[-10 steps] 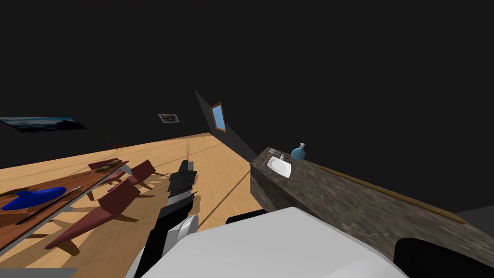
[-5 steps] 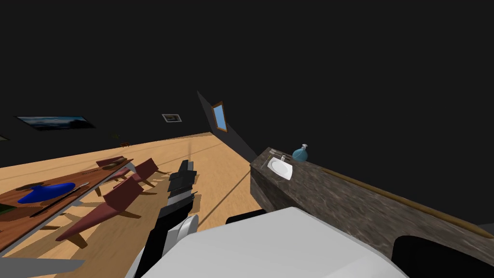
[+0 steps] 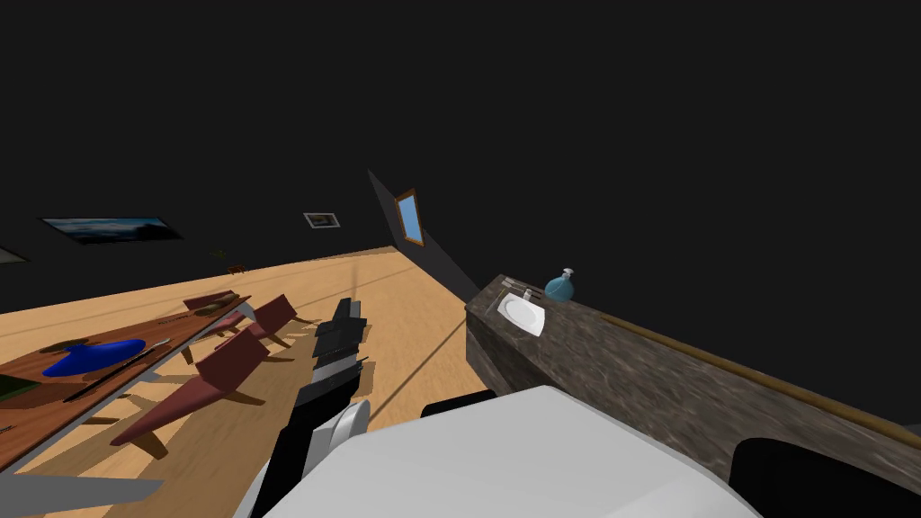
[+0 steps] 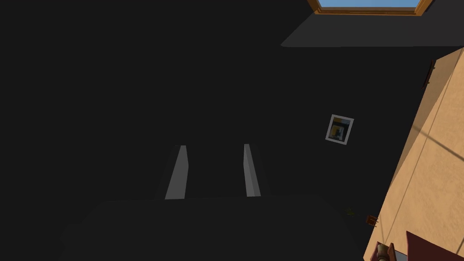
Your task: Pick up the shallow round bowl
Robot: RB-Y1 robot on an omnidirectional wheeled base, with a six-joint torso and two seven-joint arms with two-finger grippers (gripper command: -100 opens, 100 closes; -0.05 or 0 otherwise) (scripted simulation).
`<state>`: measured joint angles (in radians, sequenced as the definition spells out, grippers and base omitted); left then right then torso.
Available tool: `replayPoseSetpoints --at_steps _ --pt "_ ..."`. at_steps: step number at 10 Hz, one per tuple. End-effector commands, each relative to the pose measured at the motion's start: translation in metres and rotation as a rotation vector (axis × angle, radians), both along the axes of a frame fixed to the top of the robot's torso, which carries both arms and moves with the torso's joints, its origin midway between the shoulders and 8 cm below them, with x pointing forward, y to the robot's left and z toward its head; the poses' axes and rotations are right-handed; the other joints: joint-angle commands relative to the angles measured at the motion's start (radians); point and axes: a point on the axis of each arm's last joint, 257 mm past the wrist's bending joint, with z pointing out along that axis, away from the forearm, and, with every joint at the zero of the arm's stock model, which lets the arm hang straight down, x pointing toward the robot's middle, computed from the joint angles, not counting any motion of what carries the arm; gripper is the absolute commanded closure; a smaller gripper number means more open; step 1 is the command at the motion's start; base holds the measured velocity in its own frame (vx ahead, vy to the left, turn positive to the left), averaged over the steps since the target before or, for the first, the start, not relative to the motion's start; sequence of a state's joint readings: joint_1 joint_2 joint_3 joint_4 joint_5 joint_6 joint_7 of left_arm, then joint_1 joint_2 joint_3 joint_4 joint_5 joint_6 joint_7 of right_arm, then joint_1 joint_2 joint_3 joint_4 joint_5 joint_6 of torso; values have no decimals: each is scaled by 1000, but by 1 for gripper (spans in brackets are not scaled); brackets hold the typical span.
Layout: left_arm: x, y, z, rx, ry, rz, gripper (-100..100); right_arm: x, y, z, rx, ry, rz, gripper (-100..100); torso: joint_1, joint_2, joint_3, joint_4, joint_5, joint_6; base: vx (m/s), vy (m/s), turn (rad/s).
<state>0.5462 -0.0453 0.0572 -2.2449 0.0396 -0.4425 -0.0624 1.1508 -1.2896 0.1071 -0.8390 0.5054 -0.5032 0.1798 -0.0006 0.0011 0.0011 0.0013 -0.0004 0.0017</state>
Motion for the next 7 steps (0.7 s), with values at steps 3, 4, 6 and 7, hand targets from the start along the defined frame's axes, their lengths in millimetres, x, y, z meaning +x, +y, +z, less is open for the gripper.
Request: replayPoseSetpoints --at_steps 3,4,6,7 --pt "0 0 0 0 0 0 0 0 0 0 1 -1 0 0 1 0 0 0 1 0 0 0 0" --pt "0 0 0 0 0 0 0 8 -7 10 0 -1 7 100 1 0 0 0 1 0 -11 41 -76" --pt "0 0 0 0 0 0 0 10 -8 12 -2 0 10 100 7 0 0 0 3 1 -4 54 -51" --pt "0 0 0 0 0 0 0 11 -8 13 0 -1 10 0 6 0 0 0 3 0 -1 6 -1"
